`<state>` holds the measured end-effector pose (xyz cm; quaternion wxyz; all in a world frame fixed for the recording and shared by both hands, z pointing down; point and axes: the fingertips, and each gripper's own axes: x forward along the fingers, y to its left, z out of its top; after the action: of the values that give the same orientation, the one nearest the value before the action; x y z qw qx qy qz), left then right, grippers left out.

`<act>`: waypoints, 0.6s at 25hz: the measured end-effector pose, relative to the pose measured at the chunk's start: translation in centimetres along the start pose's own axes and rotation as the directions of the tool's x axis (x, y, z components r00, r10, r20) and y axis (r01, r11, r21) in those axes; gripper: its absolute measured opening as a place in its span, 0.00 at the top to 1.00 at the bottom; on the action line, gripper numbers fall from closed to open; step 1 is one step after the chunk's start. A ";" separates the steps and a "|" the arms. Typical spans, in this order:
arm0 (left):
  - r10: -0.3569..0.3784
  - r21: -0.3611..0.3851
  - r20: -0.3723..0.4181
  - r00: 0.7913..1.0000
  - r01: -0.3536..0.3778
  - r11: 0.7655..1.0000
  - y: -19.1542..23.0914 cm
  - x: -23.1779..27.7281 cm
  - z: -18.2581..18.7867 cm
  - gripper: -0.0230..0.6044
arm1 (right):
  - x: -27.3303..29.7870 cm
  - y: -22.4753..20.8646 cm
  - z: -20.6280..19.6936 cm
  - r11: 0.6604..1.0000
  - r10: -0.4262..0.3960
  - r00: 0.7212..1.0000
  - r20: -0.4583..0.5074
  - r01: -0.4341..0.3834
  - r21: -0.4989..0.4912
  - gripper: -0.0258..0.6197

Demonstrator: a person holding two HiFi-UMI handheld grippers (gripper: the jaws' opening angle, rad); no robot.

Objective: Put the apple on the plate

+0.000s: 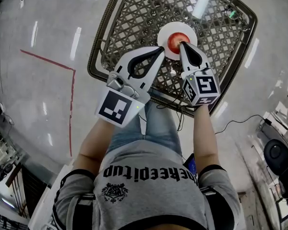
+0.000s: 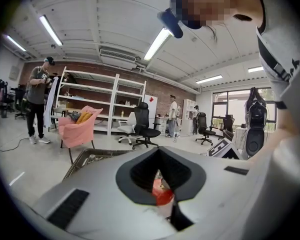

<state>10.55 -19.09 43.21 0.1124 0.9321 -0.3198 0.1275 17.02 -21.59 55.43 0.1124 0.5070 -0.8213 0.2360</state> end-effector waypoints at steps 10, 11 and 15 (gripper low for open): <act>0.010 -0.011 -0.008 1.000 -0.010 1.000 0.5 0.3 -0.7 0.93 | 0.6 -0.5 -0.6 1.000 -0.002 1.000 -0.009 0.002 0.007 0.94; 0.010 -0.012 -0.008 1.000 -0.010 1.000 0.6 0.4 -0.7 0.93 | 0.7 -0.5 -0.6 1.000 -0.001 1.000 -0.010 0.001 0.005 0.94; 0.008 -0.012 -0.011 1.000 -0.008 1.000 0.6 0.5 -0.9 0.93 | 0.7 -0.6 -0.7 1.000 -0.006 1.000 -0.011 0.006 0.006 0.94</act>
<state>10.46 -19.57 44.31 0.1195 0.9293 -0.3238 0.1312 17.17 -22.02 56.55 0.1161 0.5084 -0.8185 0.2410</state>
